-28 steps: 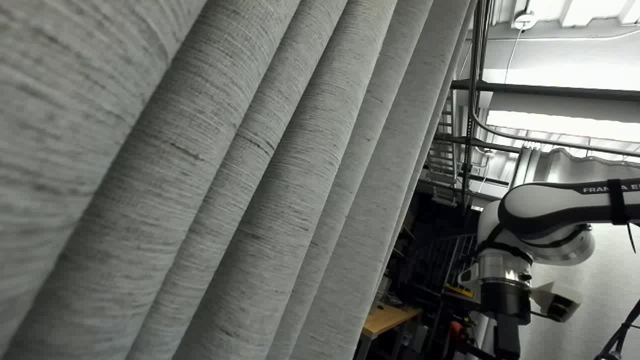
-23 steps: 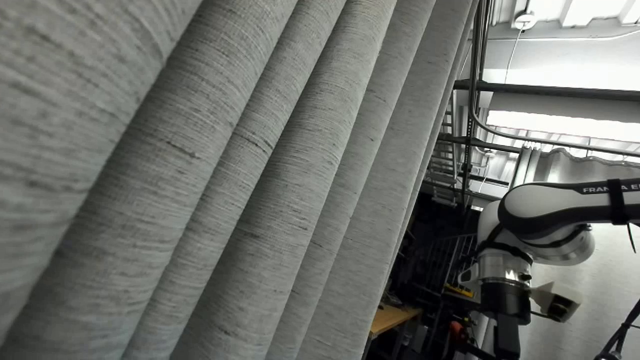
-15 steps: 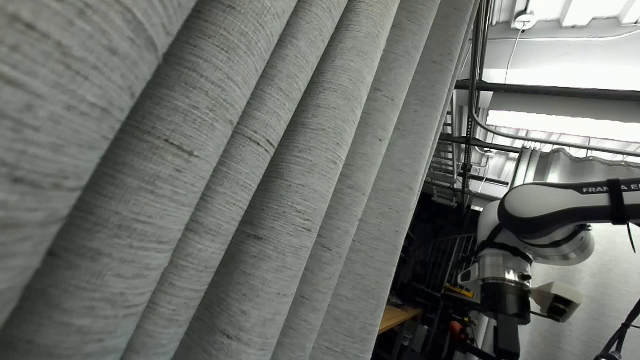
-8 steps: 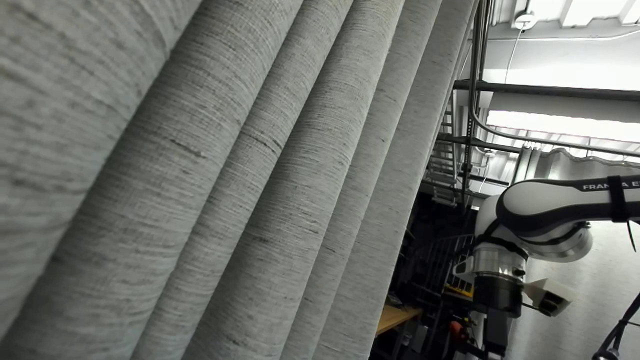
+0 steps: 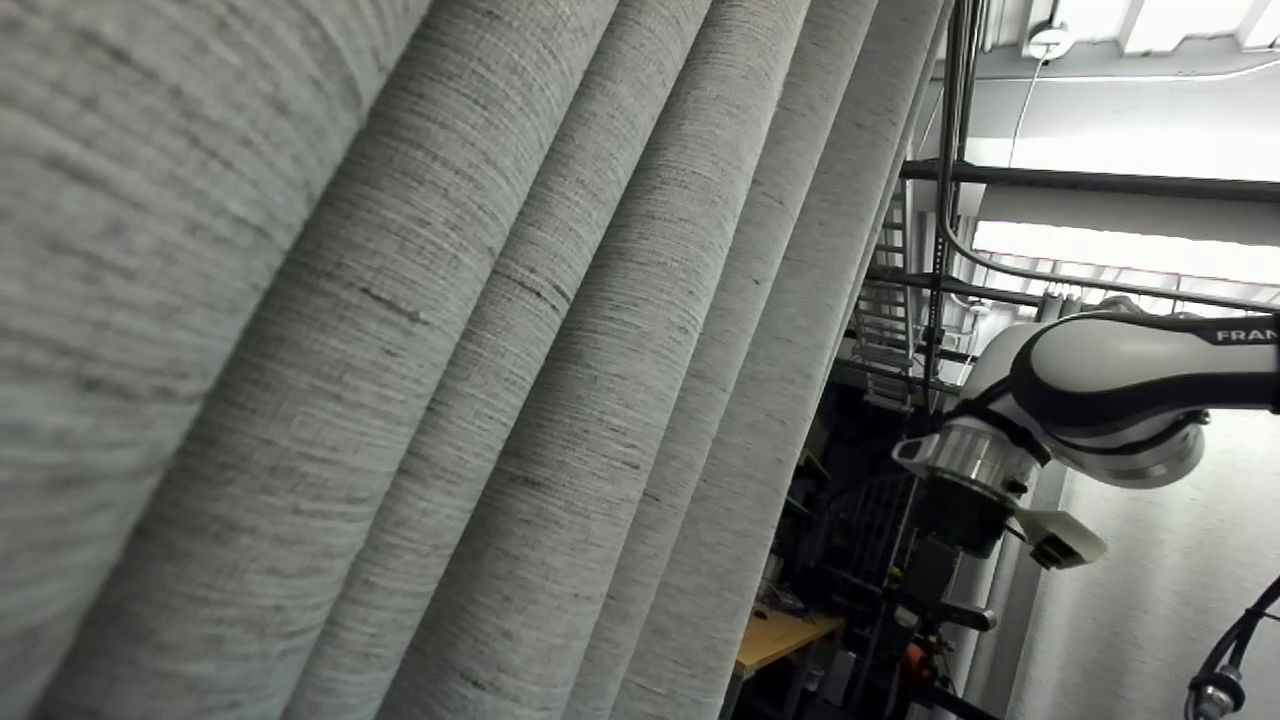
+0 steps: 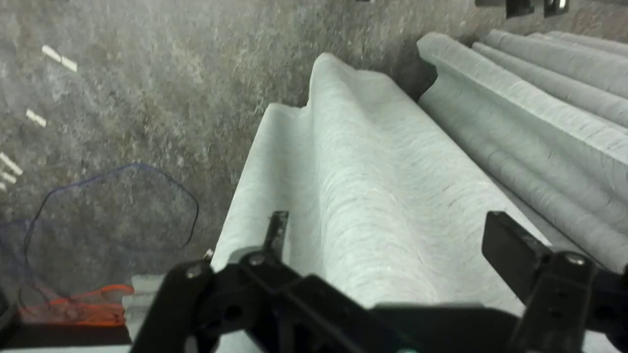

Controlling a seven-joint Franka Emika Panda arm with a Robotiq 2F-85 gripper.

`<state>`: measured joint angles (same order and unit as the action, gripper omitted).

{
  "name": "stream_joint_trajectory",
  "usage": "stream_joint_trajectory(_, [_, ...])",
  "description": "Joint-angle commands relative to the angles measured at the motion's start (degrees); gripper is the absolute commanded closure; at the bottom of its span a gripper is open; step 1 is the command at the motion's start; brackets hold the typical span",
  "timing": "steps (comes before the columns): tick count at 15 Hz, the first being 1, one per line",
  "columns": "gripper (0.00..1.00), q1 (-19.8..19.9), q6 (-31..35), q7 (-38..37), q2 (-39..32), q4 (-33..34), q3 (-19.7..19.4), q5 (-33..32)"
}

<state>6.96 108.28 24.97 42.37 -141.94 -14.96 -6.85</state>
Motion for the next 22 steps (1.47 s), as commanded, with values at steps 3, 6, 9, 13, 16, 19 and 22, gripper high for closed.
stream_joint_trajectory(3, [0.00, -2.15, 13.06, -2.38, 5.02, -0.62, 1.81, 1.38])
stream_joint_trajectory(6, [0.00, -2.36, 13.49, -1.83, 3.29, 0.24, 1.61, 0.28])
stream_joint_trajectory(9, [0.00, -2.54, 14.11, -1.95, 4.41, 0.01, 1.75, 0.26])
stream_joint_trajectory(13, [0.00, -3.34, 17.99, -4.20, 4.12, 0.75, 1.64, 2.71])
stream_joint_trajectory(16, [0.00, -3.41, 22.66, -8.31, 3.33, 2.69, 0.91, 6.69])
stream_joint_trajectory(19, [0.00, -3.26, 27.19, -11.35, 3.33, 4.69, 0.14, 9.86])
stream_joint_trajectory(22, [0.00, -3.39, 33.20, -13.25, 3.30, 6.82, -0.60, 12.19])
